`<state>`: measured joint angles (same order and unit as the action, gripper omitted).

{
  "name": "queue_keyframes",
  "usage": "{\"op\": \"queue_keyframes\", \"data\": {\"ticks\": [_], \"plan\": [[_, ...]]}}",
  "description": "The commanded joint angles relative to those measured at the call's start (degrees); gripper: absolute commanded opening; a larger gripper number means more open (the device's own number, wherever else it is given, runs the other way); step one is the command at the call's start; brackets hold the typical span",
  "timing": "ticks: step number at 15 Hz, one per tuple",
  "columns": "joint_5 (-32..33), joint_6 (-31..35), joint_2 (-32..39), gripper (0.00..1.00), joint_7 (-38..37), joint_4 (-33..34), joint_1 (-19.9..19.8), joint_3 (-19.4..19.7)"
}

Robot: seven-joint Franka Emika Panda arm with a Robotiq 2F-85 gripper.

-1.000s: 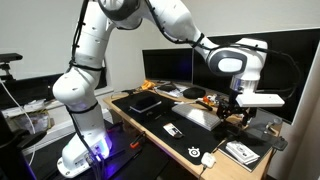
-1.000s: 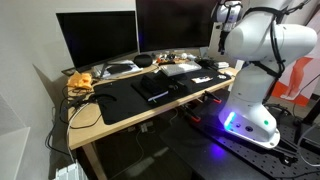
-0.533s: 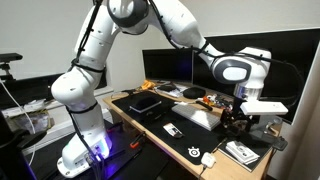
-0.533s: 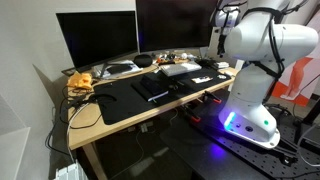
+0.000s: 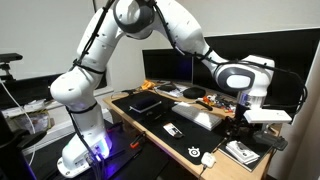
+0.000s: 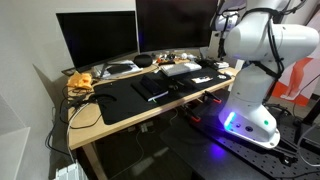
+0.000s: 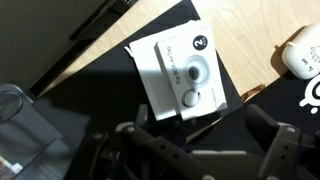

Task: Move the white object near the mouse to the left

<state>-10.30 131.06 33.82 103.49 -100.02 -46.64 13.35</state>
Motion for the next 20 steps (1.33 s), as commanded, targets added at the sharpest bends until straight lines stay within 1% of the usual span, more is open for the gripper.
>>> {"op": "queue_keyframes", "data": {"ticks": [1, 6, 11, 19, 20], "plan": [[2.1, 1.7, 0.4, 1.00, 2.0, 0.1, -1.9, -1.4], [5.2, 4.0, 0.7, 1.00, 5.7, -0.8, -3.1, -1.7], [7.0, 6.3, 1.1, 1.00, 7.9, -1.9, -3.6, -1.9], [7.3, 7.8, 1.7, 1.00, 9.0, -2.8, -3.6, -2.6], [7.3, 7.9, 1.7, 0.97, 9.0, -2.9, -3.7, -2.7]]}}
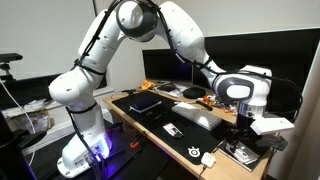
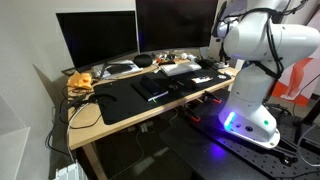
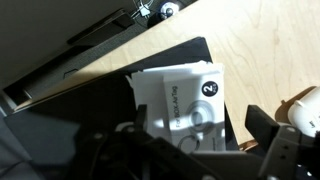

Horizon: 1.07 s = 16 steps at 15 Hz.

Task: Move the white object near the mouse to the left

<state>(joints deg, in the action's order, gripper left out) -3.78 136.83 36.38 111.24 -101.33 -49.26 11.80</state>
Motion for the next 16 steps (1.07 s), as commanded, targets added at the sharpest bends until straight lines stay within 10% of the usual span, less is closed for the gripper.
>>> {"op": "queue_keyframes", "data": {"ticks": [1, 7, 16], "plan": [[0.9, 2.2, -0.8, 0.88, 1.3, -1.6, -1.1, -1.2], [0.7, 2.1, -1.0, 0.50, 1.4, -1.8, -1.3, -1.6], [-2.2, -0.5, -7.2, 0.56, 8.1, -3.4, -5.0, -4.3]]}}
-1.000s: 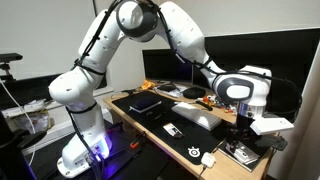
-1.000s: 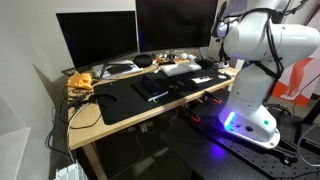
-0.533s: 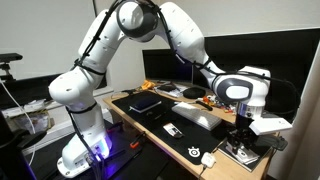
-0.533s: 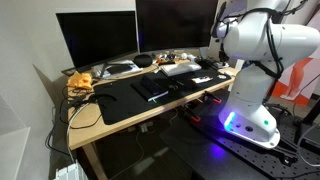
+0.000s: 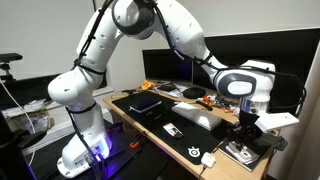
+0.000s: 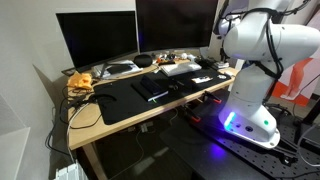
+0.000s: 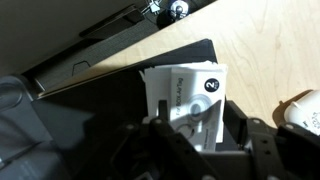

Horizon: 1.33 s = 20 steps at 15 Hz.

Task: Move the white object near the mouse to the left

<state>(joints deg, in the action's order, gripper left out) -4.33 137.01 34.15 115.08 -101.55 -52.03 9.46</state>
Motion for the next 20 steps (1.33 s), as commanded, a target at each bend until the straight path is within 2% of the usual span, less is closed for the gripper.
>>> {"op": "queue_keyframes", "data": {"ticks": [1, 4, 5, 7, 10, 20], "plan": [[-2.2, -0.9, -6.1, 0.52, 5.6, -3.6, -2.6, -2.2], [-3.9, -0.9, -8.3, 0.54, 9.2, -4.6, -3.4, -2.7], [-4.1, -0.8, -8.7, 0.75, 10.0, -5.0, -3.3, -2.5], [-3.8, -0.7, -8.6, 0.81, 10.5, -5.3, -2.8, -1.8], [-2.9, -0.1, -7.5, 0.99, 9.6, -5.8, -2.2, -1.1], [-1.7, 0.8, -3.6, 1.00, 4.8, -5.3, 0.5, -0.4]]}}
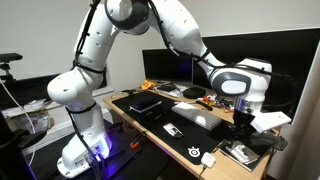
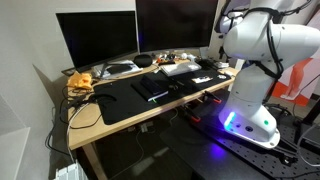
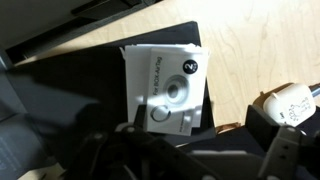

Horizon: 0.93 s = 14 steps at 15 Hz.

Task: Move the white object near the mouse to the left

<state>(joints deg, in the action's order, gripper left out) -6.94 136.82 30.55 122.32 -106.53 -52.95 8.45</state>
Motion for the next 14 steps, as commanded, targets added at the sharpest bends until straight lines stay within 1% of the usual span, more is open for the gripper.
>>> {"op": "queue_keyframes", "data": {"ticks": [1, 6, 14], "plan": [[0.8, 1.3, 0.4, 1.00, -3.0, -0.2, 1.7, 0.6], [0.8, 1.4, 1.4, 1.00, -5.9, 0.5, 2.9, 0.7], [0.6, 0.6, 3.1, 1.00, -8.4, 2.9, 2.8, 0.9]]}}
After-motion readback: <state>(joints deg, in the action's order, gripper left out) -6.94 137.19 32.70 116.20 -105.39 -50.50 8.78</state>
